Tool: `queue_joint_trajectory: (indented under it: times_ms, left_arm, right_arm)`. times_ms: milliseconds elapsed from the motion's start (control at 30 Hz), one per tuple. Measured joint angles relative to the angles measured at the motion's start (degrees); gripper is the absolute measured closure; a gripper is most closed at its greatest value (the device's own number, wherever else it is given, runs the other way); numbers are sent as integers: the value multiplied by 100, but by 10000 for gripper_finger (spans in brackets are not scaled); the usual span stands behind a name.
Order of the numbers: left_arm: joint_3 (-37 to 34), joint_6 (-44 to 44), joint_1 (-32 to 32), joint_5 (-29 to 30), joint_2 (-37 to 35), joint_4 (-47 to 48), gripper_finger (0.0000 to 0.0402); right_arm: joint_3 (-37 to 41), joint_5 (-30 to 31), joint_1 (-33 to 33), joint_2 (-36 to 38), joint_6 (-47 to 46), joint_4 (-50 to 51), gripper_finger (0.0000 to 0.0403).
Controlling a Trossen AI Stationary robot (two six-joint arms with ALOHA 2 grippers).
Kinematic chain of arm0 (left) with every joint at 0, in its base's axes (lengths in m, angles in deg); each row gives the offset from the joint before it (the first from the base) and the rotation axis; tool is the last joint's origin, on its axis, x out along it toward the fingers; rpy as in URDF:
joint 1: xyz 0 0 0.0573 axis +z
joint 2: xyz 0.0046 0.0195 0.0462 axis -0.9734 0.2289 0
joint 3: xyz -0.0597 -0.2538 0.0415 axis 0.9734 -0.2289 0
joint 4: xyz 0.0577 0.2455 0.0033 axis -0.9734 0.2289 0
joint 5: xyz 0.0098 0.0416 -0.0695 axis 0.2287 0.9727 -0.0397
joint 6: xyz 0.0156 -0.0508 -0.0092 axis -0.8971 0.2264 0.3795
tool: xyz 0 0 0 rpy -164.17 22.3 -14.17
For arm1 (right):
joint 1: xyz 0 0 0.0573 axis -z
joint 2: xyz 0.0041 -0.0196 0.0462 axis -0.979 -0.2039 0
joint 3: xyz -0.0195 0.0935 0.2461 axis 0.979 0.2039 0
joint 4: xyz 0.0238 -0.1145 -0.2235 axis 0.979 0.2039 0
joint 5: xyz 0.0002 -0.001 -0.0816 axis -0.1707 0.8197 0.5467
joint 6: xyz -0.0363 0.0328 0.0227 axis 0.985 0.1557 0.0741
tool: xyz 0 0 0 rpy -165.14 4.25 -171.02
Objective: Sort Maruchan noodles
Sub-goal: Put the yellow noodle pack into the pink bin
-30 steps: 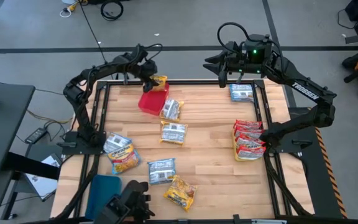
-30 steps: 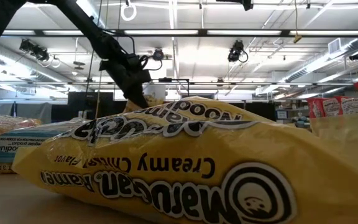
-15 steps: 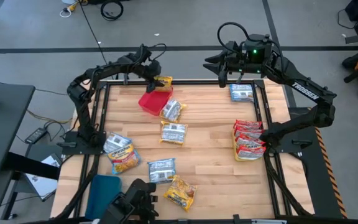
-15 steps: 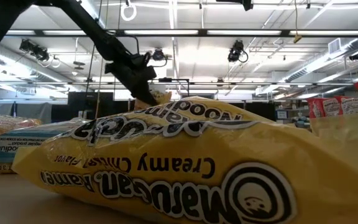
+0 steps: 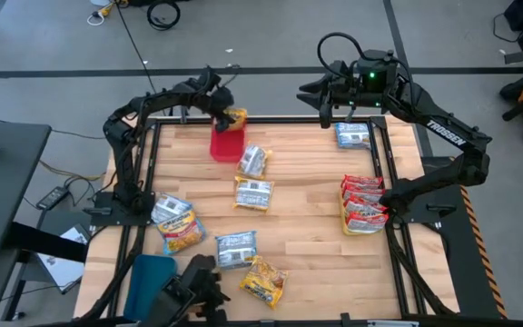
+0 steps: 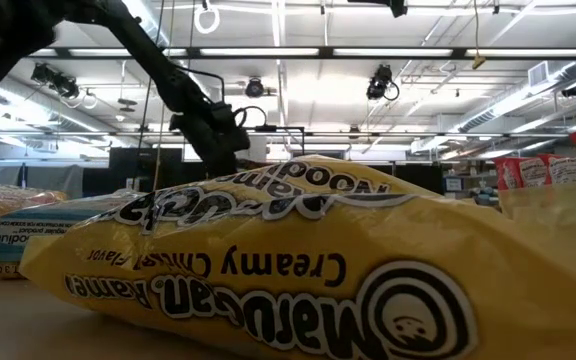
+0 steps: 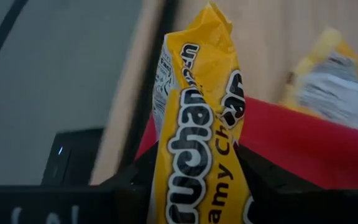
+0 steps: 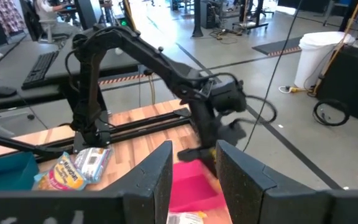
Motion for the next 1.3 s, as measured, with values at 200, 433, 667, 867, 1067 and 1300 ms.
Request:
queue_joint_trajectory:
  times_ms: [200, 433, 667, 867, 1067, 1300]
  left_arm:
    - [11, 1017, 362, 390, -46, 741, 260]
    - [-22, 1156, 591, 48, -39, 686, 260]
    - [-20, -178, 555, -373, -40, 29, 260]
    - [-17, -570, 514, -394, -38, 93, 252]
    - [-15, -550, 490, -294, -38, 134, 231]
    - [-11, -409, 488, -246, -38, 129, 198]
  right_arm:
    - [0, -147, -2, 0, 7, 81, 274]
    - [0, -147, 70, 0, 201, 304, 274]
    - [0, -147, 171, 0, 200, 300, 274]
    - [0, -149, 166, 0, 197, 295, 274]
    - [0, -147, 166, 0, 205, 240, 274]
    - [0, -339, 175, 0, 153, 247, 274]
